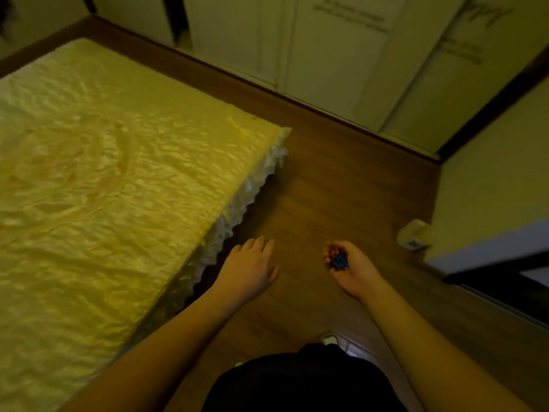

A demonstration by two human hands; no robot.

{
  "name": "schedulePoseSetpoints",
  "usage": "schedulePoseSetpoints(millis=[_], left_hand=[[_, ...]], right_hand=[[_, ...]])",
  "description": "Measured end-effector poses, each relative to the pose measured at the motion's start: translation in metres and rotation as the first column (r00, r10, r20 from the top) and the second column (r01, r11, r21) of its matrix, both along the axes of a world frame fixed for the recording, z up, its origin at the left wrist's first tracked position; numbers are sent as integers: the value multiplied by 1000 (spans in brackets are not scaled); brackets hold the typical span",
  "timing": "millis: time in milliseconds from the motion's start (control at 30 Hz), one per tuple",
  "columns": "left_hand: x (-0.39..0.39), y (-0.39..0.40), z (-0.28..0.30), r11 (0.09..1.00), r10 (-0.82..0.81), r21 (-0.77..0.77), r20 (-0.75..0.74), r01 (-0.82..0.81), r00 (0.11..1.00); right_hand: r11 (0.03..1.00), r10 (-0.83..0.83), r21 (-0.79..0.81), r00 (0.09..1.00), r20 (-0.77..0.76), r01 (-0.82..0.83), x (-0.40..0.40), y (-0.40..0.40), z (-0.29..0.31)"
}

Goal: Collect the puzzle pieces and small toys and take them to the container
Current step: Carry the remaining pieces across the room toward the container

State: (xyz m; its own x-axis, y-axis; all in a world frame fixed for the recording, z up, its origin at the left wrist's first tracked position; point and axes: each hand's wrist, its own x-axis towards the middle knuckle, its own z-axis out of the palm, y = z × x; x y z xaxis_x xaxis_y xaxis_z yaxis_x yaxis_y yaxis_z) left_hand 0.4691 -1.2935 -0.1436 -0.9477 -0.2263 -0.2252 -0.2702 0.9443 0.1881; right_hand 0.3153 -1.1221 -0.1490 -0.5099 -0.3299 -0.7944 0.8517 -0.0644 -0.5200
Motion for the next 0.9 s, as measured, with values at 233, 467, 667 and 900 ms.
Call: schedulePoseSetpoints(millis=[233,467,667,900], left_hand=[[-113,74,7,973,-231,26,86,230,969],[-215,152,11,943,-327,2,188,333,926],[-293,213,12,918,-392,17,201,397,898],[-388,241,1,849,-516,19,247,529,820]], right_hand=[[991,-126,-33,992,10,127,-74,94,0],[966,-250,-52,967,44,252,-154,188,-2],[928,-355,-94,932,73,360,-215,234,-21],[790,-554,-192,812,186,583,-279,259,-32]])
